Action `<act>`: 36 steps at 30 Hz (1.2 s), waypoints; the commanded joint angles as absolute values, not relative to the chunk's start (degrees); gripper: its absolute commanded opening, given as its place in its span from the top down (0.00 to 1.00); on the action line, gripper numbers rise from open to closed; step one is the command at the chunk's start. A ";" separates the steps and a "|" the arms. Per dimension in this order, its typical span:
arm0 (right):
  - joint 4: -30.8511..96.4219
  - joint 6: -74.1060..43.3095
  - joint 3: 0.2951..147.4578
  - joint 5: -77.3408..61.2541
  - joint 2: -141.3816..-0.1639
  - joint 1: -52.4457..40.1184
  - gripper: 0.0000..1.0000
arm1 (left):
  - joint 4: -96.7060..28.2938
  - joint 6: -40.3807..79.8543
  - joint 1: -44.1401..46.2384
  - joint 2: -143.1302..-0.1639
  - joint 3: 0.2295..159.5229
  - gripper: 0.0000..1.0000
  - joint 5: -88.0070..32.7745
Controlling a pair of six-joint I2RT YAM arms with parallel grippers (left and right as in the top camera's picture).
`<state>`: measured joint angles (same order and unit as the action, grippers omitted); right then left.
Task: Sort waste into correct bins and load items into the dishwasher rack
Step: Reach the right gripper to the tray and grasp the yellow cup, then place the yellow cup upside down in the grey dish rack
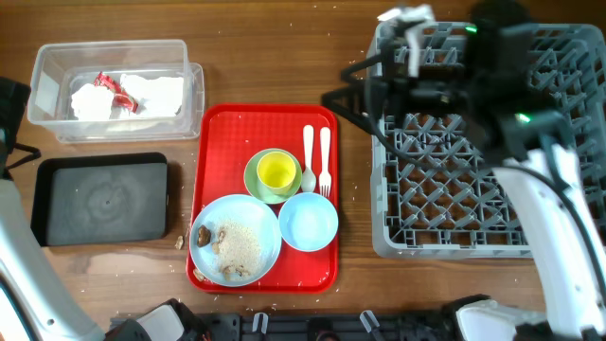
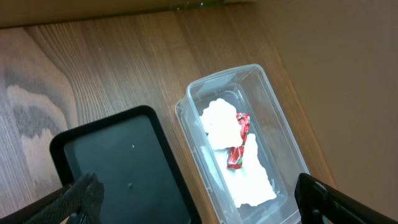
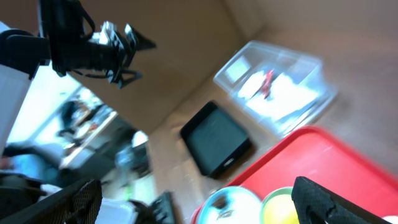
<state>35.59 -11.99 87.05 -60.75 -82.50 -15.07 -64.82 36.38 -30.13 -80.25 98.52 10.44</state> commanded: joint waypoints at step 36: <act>66.06 -12.62 106.72 -17.61 -91.00 -23.11 0.96 | -64.73 36.93 -30.39 -80.49 98.59 0.00 10.52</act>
<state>64.10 -18.44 105.95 -6.92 -94.15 -32.58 -64.71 36.38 -30.13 -80.29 98.52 10.44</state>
